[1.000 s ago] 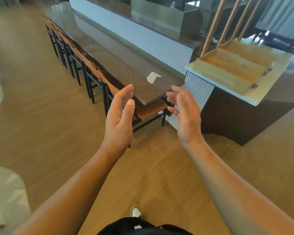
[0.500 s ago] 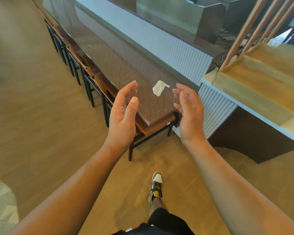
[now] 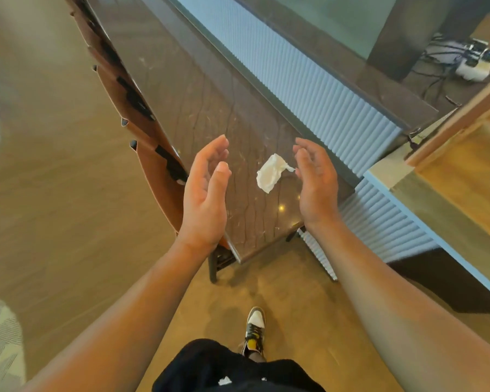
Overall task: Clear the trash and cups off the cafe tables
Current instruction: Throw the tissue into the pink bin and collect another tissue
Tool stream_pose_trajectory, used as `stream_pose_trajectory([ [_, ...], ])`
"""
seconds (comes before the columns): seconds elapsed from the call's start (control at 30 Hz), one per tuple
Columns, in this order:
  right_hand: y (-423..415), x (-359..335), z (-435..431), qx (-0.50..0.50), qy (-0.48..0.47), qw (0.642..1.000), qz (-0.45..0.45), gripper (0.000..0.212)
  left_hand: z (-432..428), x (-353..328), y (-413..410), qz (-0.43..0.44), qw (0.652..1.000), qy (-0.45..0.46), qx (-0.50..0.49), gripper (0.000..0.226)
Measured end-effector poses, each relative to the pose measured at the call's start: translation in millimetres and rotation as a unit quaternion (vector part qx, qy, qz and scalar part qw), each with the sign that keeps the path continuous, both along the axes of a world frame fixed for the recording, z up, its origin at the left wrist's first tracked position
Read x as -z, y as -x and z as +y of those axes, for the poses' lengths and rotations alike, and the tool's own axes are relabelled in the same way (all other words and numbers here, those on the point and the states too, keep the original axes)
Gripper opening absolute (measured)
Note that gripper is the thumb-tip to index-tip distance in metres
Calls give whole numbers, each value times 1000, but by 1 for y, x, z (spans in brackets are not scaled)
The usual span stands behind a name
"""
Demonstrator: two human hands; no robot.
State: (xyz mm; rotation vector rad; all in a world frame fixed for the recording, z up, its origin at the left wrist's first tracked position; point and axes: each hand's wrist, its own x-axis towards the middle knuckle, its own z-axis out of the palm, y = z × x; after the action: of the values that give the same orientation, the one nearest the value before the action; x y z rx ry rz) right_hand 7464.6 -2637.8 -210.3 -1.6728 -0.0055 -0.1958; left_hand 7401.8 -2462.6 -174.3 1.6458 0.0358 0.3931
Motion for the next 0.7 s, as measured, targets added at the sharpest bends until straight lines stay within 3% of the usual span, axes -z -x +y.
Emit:
stream_pose_trajectory([
  [0.37, -124, 101, 6, -20, 85, 991, 103, 41, 2, 55, -112, 54, 999, 5, 1, 55],
  [0.53, -158, 152, 13, -42, 165, 975, 139, 51, 3, 95, -155, 103, 995, 5, 15, 57],
  [0.6, -171, 173, 14, -58, 236, 960, 139, 56, 5, 112, -169, 114, 993, 1, 25, 56],
  [0.7, -188, 204, 16, -98, 387, 901, 171, 72, 9, 135, -186, 130, 991, 3, 37, 53],
])
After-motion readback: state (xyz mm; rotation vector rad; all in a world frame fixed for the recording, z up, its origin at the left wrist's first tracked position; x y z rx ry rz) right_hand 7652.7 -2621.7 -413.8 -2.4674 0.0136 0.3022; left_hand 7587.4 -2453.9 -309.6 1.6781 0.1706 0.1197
